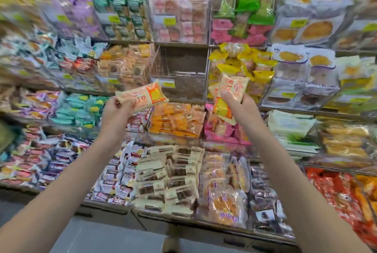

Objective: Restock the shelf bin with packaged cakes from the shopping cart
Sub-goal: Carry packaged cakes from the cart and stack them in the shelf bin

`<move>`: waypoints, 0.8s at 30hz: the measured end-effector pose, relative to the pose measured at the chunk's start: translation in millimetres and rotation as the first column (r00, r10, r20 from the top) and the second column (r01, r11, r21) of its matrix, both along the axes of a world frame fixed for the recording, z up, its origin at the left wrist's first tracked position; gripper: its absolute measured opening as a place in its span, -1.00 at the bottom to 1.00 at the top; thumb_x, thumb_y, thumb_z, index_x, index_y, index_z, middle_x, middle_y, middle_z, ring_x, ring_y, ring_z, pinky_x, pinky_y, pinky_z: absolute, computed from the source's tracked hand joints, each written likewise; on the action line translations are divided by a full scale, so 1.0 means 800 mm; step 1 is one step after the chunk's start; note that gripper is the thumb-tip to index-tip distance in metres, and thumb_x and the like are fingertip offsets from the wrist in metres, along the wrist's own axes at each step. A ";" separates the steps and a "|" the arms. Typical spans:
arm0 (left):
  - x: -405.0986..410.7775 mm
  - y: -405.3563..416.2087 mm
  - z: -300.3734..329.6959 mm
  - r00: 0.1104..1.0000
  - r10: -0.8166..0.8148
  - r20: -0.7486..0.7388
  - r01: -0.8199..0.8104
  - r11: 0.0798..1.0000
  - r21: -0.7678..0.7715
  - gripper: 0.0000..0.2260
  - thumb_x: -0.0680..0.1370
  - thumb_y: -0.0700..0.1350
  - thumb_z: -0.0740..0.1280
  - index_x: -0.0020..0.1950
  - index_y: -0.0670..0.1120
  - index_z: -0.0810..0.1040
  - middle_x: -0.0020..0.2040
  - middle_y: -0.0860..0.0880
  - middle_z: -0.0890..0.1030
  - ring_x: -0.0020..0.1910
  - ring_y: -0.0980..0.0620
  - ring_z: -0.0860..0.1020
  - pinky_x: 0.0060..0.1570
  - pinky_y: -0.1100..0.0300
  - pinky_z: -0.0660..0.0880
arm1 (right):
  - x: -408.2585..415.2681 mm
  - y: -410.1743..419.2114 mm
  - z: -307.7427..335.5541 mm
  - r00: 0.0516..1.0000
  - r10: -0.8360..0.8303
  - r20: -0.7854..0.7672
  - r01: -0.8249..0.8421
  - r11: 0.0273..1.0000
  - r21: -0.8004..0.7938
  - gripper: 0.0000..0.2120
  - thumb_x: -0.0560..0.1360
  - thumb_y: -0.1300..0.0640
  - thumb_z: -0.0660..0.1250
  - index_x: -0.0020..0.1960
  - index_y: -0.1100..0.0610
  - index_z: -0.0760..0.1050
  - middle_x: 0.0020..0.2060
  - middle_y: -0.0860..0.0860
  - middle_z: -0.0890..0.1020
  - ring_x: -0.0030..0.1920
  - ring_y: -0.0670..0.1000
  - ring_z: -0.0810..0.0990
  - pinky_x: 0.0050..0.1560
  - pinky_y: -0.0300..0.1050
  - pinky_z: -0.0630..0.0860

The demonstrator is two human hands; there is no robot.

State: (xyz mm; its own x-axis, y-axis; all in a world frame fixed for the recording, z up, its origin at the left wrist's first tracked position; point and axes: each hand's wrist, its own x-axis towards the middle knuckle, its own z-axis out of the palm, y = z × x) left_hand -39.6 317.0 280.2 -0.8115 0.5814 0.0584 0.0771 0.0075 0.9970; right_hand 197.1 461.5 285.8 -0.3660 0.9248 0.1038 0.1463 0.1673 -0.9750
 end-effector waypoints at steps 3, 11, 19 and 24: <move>-0.055 0.054 0.008 1.000 -0.026 -0.011 0.026 1.000 0.007 -0.73 0.59 -0.11 0.24 0.27 -0.15 0.42 0.15 -0.07 0.56 0.06 0.02 0.55 -0.01 0.15 0.53 | -0.044 0.038 0.007 0.998 -0.051 -0.023 0.051 0.999 0.011 -0.88 0.49 -0.13 0.32 -0.04 -0.12 0.47 -0.17 -0.27 0.58 -0.26 -0.38 0.57 -0.37 -0.51 0.41; -0.169 0.234 0.029 0.934 -0.310 -0.176 0.278 0.943 -0.184 -0.85 0.56 -0.14 0.29 0.12 -0.01 0.44 0.05 0.00 0.57 -0.05 0.08 0.55 -0.19 0.21 0.52 | -0.124 0.119 -0.003 0.986 -0.166 0.023 0.166 0.986 -0.008 -0.90 0.48 -0.13 0.33 -0.11 -0.12 0.50 -0.26 -0.28 0.65 -0.24 -0.35 0.60 -0.35 -0.48 0.44; -0.190 0.434 -0.008 0.841 -0.507 0.190 0.540 0.766 -0.348 -0.65 0.53 -0.25 0.34 0.31 -0.17 0.42 0.21 -0.15 0.55 0.15 -0.04 0.55 -0.02 0.13 0.53 | -0.155 0.171 -0.014 0.967 -0.242 0.084 0.245 0.969 -0.024 -0.85 0.48 -0.13 0.33 -0.06 -0.07 0.51 -0.20 -0.19 0.62 -0.30 -0.33 0.59 -0.41 -0.48 0.42; -0.199 0.520 -0.051 0.856 -0.482 0.188 0.510 0.725 -0.463 -0.64 0.48 -0.30 0.38 0.27 -0.24 0.47 0.22 -0.19 0.55 0.19 -0.11 0.54 0.20 0.02 0.48 | -0.162 0.206 -0.016 0.958 -0.235 0.164 0.227 0.972 0.068 -0.92 0.48 -0.10 0.34 -0.10 -0.11 0.50 -0.23 -0.22 0.60 -0.28 -0.40 0.55 -0.37 -0.52 0.38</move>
State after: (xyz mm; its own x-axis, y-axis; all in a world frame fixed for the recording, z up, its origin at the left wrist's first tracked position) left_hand -199.2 732.6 239.6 -0.3926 0.8415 -0.3712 0.1571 0.4590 0.8744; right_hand 67.2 626.4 273.1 -0.1593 0.9816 0.1048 0.3492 0.1554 -0.9241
